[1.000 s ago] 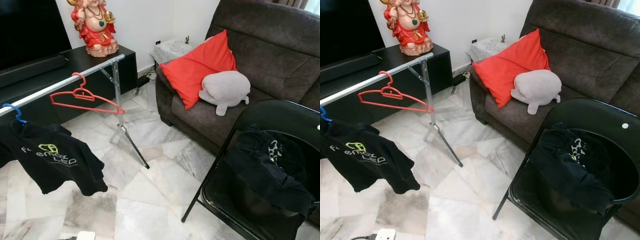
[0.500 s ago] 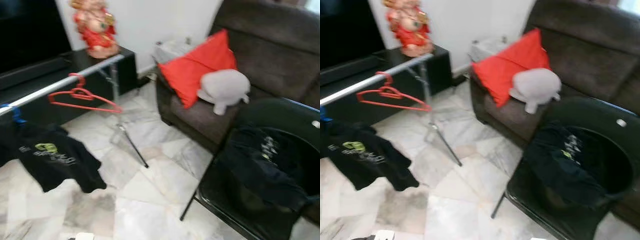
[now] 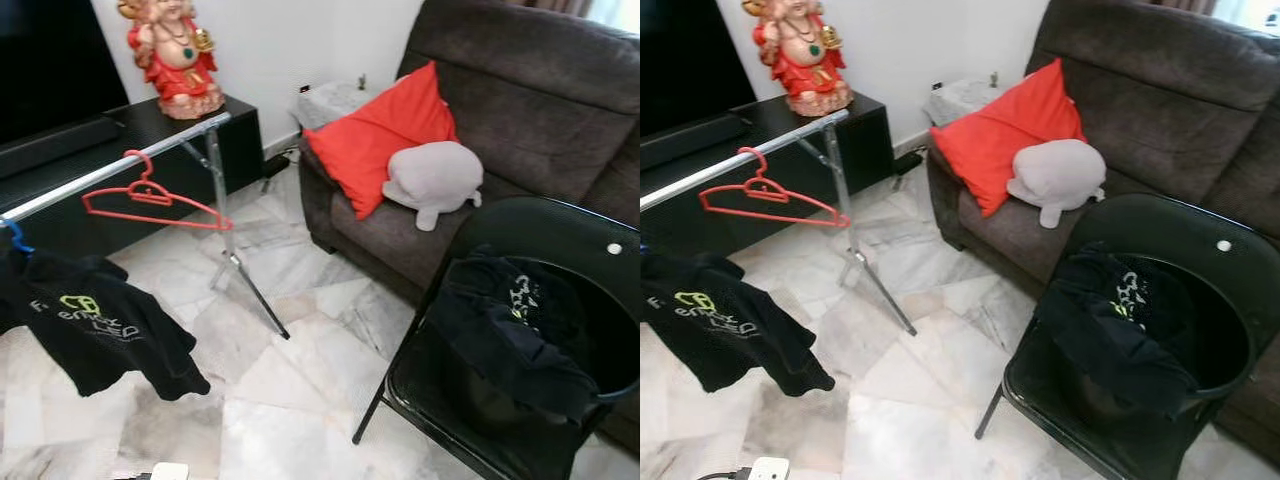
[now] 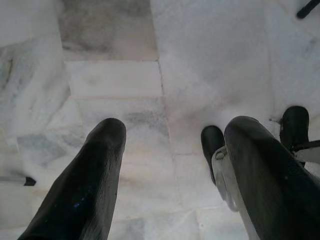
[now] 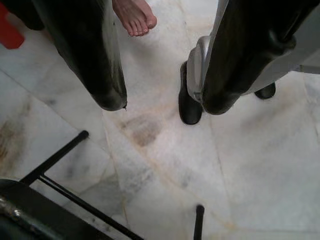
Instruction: Hang hanger
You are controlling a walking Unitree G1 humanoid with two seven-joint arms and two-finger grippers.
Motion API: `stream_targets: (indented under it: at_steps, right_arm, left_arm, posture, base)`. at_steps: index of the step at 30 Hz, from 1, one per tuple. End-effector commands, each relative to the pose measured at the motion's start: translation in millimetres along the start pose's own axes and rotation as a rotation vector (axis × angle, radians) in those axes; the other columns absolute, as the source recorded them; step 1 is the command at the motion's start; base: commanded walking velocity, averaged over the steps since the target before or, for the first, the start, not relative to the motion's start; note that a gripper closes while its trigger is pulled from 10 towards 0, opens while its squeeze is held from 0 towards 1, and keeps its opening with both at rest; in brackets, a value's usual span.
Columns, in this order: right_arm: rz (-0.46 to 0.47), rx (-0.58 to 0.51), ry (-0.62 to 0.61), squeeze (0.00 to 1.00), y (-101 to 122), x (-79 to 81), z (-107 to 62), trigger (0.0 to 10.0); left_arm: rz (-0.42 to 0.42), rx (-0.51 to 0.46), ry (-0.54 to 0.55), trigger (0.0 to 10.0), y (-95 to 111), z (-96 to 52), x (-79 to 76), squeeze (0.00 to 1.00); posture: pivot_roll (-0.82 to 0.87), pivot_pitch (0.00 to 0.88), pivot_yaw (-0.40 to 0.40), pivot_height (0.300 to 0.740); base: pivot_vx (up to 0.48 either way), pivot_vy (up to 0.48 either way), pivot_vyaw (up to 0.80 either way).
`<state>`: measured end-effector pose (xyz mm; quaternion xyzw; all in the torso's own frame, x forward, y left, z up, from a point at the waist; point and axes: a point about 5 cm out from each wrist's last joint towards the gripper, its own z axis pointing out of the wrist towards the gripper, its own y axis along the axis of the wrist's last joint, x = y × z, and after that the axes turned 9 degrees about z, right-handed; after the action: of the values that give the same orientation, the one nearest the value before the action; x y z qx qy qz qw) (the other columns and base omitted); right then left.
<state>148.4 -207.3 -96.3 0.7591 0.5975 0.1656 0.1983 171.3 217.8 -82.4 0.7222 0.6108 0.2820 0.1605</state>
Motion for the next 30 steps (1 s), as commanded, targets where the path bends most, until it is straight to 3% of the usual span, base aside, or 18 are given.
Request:
stream_targets:
  at_steps: [1,5,12,16,30]
  right_arm:
    - [0.008,0.011,-0.004,0.00,-5.6,-1.2,-1.0,10.0]
    - [0.025,0.003,-0.006,0.00,-5.5,-1.3,-1.1,10.0]
    - [0.030,-0.011,-0.003,0.00,-4.2,-1.2,-1.1,10.0]
    - [0.032,-0.006,-0.004,0.00,-4.8,-1.3,-1.1,10.0]
    - [0.027,0.005,0.001,0.00,-6.1,-0.6,-1.1,10.0]
  left_arm:
    - [-0.010,0.010,0.006,10.0,-2.2,-0.4,1.1,0.00]
    - [-0.030,0.021,0.009,10.0,-3.6,-0.5,0.4,0.00]
    - [-0.025,0.024,0.005,10.0,-4.0,-0.5,0.5,0.00]
    - [-0.025,0.015,0.008,10.0,-3.0,-0.4,1.0,0.00]
    - [-0.024,-0.002,0.000,10.0,-1.4,-0.4,1.2,0.00]
  posture:
    - [-0.04,0.053,0.027,0.740]
    - [-0.04,0.054,0.027,0.740]
    - [-0.04,0.053,0.027,0.740]
    - [-0.04,0.052,0.028,0.740]
    - [-0.03,0.054,0.029,0.740]
  base:
    - [0.000,0.000,-0.80]
    - [0.000,0.000,-0.63]
    - [0.000,0.402,0.00]
    - [0.000,0.000,0.00]
    - [0.000,0.000,-0.78]
